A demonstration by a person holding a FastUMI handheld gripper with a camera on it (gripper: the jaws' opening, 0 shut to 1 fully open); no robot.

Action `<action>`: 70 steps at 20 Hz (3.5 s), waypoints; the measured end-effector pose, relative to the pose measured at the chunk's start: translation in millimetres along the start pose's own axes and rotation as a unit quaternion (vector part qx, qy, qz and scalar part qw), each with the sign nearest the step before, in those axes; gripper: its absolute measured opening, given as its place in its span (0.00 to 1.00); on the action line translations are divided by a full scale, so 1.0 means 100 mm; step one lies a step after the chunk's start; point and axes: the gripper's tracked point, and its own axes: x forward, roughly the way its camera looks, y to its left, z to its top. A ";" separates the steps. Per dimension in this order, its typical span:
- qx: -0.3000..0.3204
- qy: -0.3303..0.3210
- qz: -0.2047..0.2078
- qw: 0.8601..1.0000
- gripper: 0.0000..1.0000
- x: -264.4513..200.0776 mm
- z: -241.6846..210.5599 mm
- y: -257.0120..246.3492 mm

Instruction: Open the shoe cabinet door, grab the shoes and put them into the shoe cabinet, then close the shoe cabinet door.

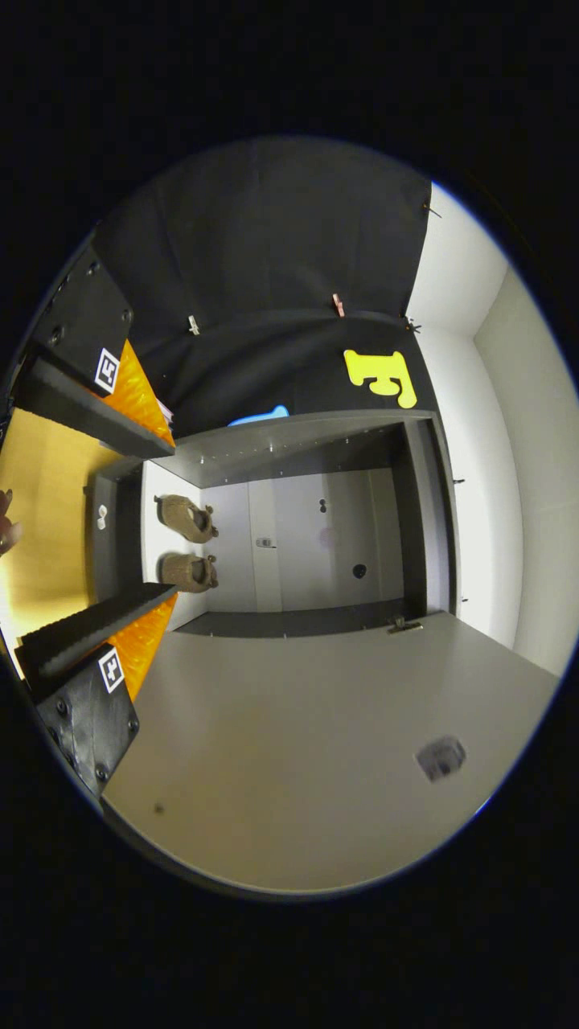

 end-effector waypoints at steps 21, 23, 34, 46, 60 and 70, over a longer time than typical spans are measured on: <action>0.003 -0.010 -0.112 0.994 0.99 -1.04 0.00 -2.19; 0.003 -0.003 -0.101 0.995 0.99 -0.95 -0.03 -2.19; 0.005 0.002 -0.071 0.997 0.98 -0.77 -0.13 -1.65; 0.014 -0.004 -0.031 0.999 0.98 0.04 -0.28 -0.21; 0.005 -0.008 0.012 1.000 1.00 1.11 -0.35 0.82; -0.009 -0.022 -0.019 1.000 0.99 1.01 -0.32 0.77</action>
